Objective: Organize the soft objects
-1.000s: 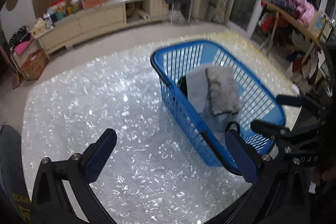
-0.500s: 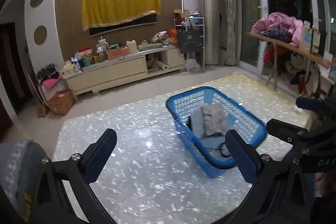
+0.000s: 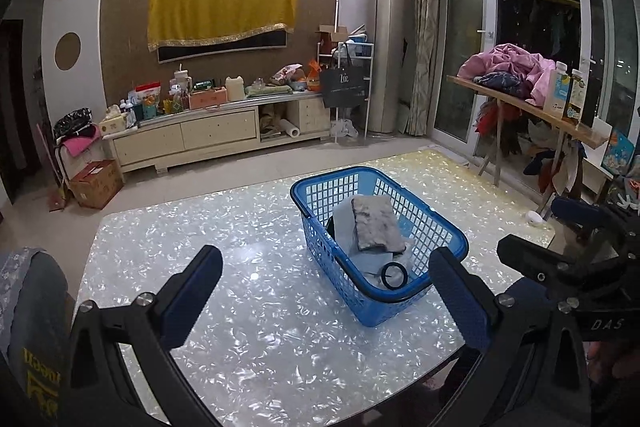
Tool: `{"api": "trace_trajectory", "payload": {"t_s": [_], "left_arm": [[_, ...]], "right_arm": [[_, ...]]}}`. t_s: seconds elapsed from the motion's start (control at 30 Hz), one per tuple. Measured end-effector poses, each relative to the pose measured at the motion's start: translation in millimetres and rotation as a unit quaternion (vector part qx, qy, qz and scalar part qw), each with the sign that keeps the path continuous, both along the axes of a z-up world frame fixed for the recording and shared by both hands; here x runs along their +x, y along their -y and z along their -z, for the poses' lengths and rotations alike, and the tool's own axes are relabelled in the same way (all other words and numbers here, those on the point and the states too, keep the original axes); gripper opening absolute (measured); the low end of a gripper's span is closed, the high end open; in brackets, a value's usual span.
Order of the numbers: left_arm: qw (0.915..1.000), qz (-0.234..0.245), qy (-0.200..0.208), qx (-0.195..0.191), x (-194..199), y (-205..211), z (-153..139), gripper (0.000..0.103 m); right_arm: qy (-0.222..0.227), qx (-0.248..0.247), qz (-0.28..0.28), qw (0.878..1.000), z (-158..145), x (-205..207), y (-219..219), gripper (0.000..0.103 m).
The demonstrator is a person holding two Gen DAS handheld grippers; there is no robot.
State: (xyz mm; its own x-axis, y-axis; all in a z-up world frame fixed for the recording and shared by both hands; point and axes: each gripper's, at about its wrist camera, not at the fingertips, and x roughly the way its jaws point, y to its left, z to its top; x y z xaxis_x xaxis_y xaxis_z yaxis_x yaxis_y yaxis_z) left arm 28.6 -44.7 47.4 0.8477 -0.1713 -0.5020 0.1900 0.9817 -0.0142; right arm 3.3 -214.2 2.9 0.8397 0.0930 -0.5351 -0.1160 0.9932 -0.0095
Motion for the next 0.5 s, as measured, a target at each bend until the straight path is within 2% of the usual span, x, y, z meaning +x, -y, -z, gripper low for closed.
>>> {"api": "trace_trajectory", "payload": {"t_s": [0.5], "left_arm": [[0.9999,-0.001,0.011,-0.004,-15,1,-4,0.102]], "right_arm": [[0.005,-0.003,-0.002,1.000,1,-6,-3,0.103]]}}
